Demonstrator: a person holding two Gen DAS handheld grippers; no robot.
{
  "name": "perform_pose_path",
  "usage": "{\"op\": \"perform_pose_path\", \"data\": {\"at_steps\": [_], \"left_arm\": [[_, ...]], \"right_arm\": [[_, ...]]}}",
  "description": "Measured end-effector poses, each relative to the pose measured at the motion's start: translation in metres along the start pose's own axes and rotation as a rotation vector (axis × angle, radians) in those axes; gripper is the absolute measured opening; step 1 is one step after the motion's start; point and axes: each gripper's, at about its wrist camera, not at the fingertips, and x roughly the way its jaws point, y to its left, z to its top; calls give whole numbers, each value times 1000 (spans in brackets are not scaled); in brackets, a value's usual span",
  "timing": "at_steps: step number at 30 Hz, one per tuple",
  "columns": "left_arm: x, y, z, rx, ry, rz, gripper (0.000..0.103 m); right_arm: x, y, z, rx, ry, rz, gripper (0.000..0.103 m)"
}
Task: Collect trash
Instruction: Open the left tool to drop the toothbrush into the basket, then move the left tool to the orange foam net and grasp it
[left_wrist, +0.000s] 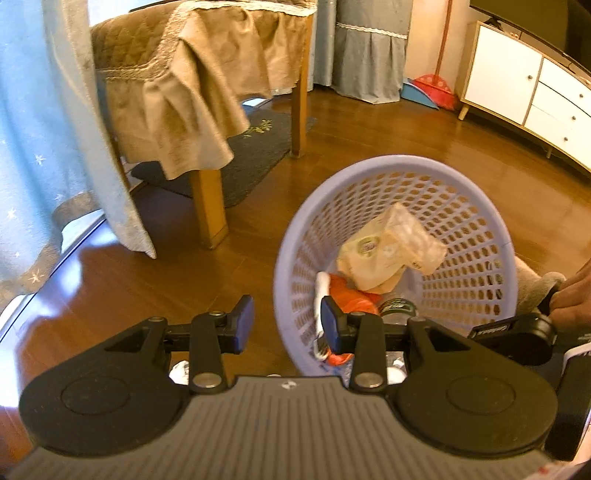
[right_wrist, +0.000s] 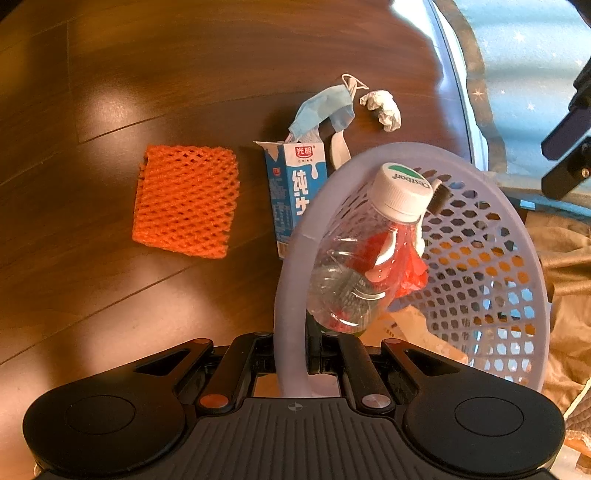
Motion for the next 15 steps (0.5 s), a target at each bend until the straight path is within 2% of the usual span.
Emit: {"op": "perform_pose_path", "data": {"at_steps": [8, 15], "left_arm": [[5, 27, -18, -17, 43, 56, 34], [11, 45, -50, -33, 97, 96, 34]], "right_arm": [[0, 0, -1, 5, 1, 1, 3], [0, -2, -1, 9, 3, -1, 3]]}}
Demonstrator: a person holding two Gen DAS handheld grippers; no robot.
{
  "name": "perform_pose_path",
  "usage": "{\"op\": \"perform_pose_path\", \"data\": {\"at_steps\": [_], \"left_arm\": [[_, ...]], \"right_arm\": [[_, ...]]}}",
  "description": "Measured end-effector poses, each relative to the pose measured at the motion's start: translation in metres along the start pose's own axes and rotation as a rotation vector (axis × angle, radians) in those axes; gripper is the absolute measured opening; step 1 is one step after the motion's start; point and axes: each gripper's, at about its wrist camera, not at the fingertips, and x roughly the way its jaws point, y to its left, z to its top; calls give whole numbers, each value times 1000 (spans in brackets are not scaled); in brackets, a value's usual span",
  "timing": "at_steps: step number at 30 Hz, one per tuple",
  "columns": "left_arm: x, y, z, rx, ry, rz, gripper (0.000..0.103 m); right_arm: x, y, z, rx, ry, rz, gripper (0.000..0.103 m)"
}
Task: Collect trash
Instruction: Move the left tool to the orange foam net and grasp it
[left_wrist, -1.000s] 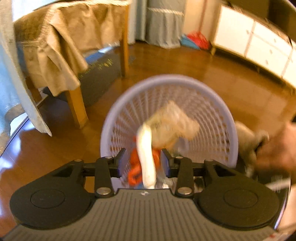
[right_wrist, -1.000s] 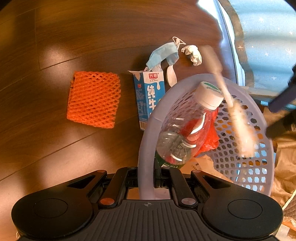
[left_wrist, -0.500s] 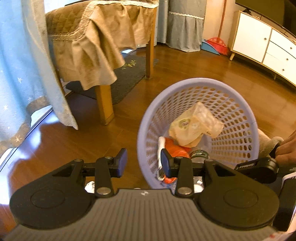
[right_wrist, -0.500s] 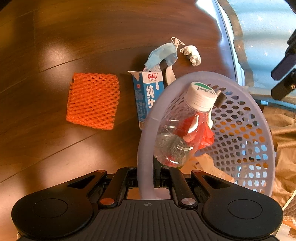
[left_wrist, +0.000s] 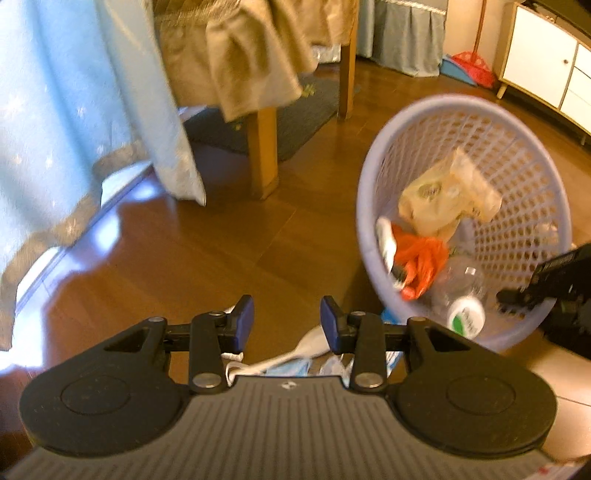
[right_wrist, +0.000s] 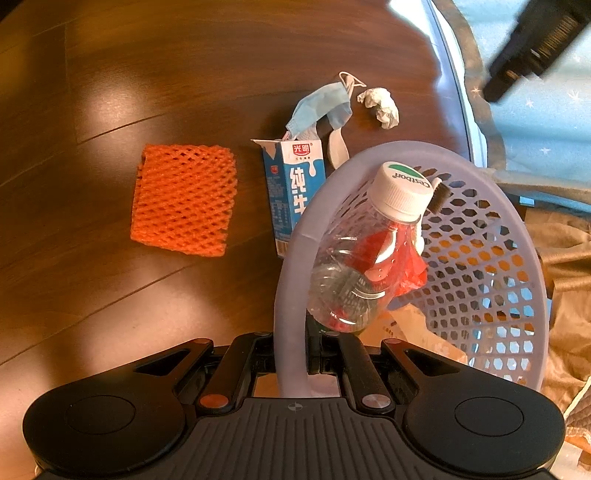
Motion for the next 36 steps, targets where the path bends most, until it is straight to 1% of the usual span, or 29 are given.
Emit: {"op": "perform_pose_path", "data": {"at_steps": [3, 7, 10, 13, 15, 18, 22, 24, 27, 31, 36], "left_arm": [[8, -3, -20, 20, 31, 2, 34], [19, -18, -49, 75, 52, -16, 34], [27, -37, -71, 135, 73, -56, 35], [36, -53, -87, 146, 98, -106, 36], [42, -65, -95, 145, 112, -138, 37], [53, -87, -104, 170, 141, -186, 37], [65, -109, -113, 203, 168, -220, 37], [71, -115, -114, 199, 173, -234, 38], [81, -120, -113, 175, 185, -250, 42], [96, -123, -113, 120, 217, -275, 50], [111, -126, -121, 67, 271, -282, 51]], "right_arm": [[1, 0, 0, 0, 1, -2, 3], [2, 0, 0, 0, 1, -3, 3], [3, 0, 0, 1, 3, -5, 3], [5, 0, -1, 3, 4, -7, 3], [5, 1, -2, 2, 5, -9, 3], [7, 2, -3, -1, 6, -12, 3], [8, 3, -5, -6, 9, -17, 3], [8, 3, -7, -6, 11, -17, 3], [9, 3, -9, -2, 13, -14, 3], [8, 2, -10, 4, 13, -11, 3], [8, 2, -7, 1, 13, -11, 3]]}}
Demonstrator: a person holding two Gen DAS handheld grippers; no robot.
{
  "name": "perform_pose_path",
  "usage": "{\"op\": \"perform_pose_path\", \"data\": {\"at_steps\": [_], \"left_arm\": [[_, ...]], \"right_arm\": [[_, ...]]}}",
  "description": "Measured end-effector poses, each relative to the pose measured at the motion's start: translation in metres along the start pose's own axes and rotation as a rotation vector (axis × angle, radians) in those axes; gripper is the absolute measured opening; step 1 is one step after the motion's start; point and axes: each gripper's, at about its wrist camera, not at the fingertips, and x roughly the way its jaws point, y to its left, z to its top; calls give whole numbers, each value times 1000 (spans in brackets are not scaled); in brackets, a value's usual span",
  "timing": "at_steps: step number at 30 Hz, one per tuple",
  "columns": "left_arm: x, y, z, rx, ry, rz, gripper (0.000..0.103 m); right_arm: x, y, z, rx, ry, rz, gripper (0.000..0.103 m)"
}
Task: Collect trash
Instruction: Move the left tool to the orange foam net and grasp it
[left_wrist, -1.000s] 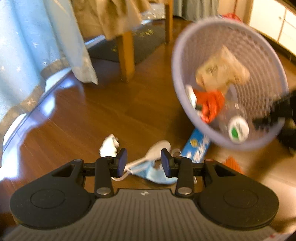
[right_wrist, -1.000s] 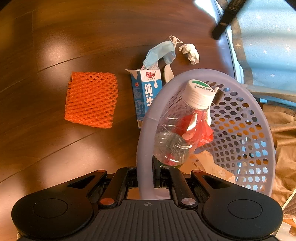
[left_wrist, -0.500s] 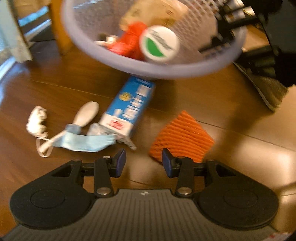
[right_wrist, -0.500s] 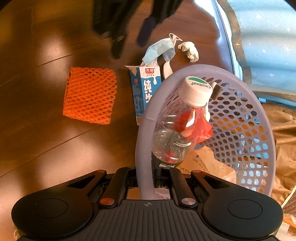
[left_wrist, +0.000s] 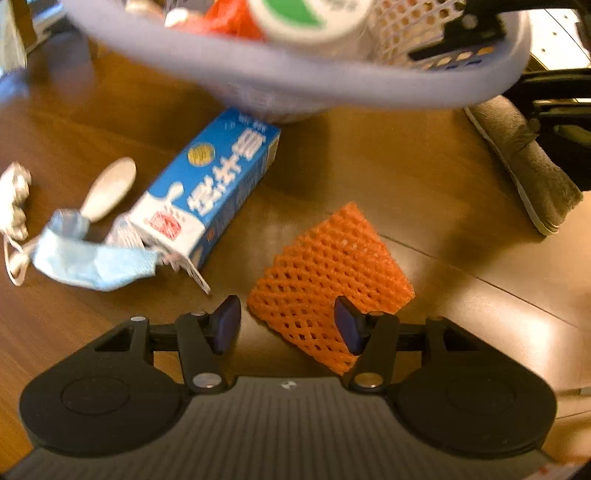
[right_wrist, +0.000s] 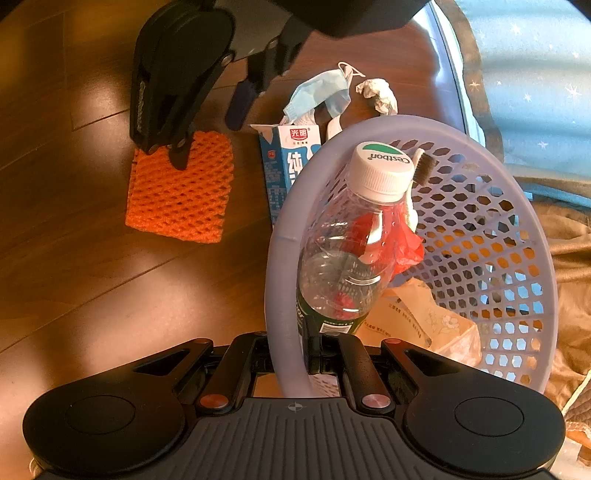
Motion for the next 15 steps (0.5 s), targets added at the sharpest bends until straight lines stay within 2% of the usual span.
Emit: {"op": "perform_pose_path", "data": {"at_steps": [4, 10, 15], "left_arm": [[4, -2, -3, -5, 10, -3, 40], [5, -3, -4, 0, 21, -5, 5], [-5, -3, -6, 6, 17, 5, 2]], "right_arm": [[1, -1, 0, -1, 0, 2, 3], [2, -2, 1, 2, 0, 4, 3], [2, -3, 0, 6, 0, 7, 3]]}}
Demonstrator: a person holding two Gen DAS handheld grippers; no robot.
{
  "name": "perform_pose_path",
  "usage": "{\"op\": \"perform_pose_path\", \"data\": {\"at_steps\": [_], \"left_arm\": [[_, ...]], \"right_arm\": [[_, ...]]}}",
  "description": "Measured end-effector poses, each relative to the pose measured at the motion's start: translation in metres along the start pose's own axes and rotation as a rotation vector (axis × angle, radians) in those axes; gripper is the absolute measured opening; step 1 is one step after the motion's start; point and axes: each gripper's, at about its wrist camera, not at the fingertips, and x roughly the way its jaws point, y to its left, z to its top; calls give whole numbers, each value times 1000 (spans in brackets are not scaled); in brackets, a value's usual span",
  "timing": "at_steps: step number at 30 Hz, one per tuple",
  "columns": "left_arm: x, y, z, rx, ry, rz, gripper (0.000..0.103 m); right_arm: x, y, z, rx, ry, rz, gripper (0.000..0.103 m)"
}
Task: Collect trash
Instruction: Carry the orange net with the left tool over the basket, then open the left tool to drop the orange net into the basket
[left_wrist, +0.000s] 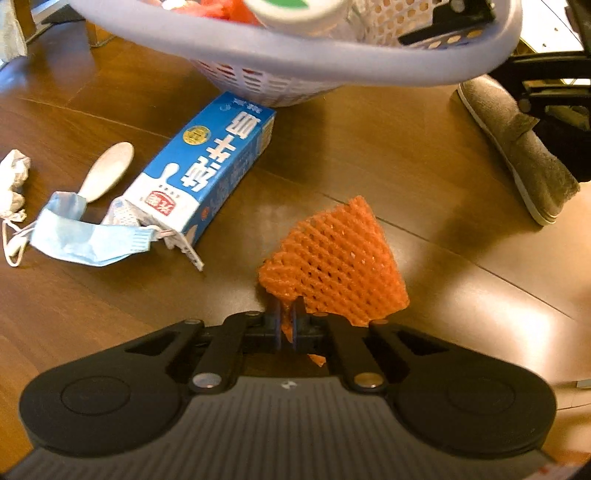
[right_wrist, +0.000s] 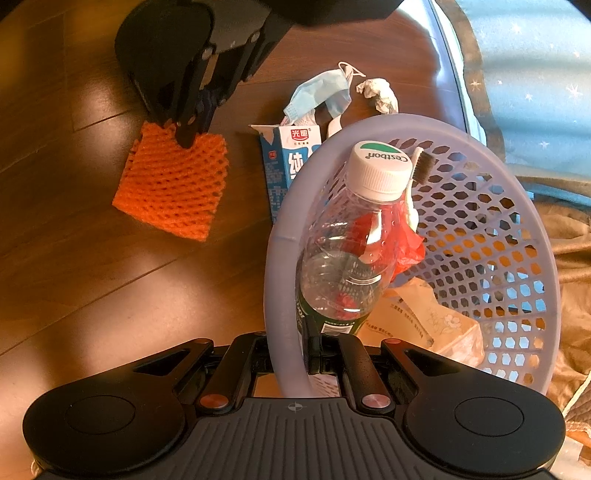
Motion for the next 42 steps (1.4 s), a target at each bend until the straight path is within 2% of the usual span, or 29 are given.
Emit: {"op": "perform_pose_path", "data": {"at_steps": [6, 13, 23, 34, 42], "left_arm": [[-26, 13, -8, -22, -18, 20, 2], [-64, 34, -14, -35, -57, 88, 2], [-138, 52, 0, -18, -172, 171, 2], [-217, 52, 46, -6, -356, 209, 2], [-221, 36, 102, -3, -469, 141, 3]], "right_arm": [[-1, 1, 0, 3, 1, 0, 3], [-2, 2, 2, -6, -2, -1, 3], [-3, 4, 4, -12, -3, -2, 3], [-6, 5, 4, -9, -6, -2, 3], [-11, 5, 7, -4, -8, 0, 3]]}}
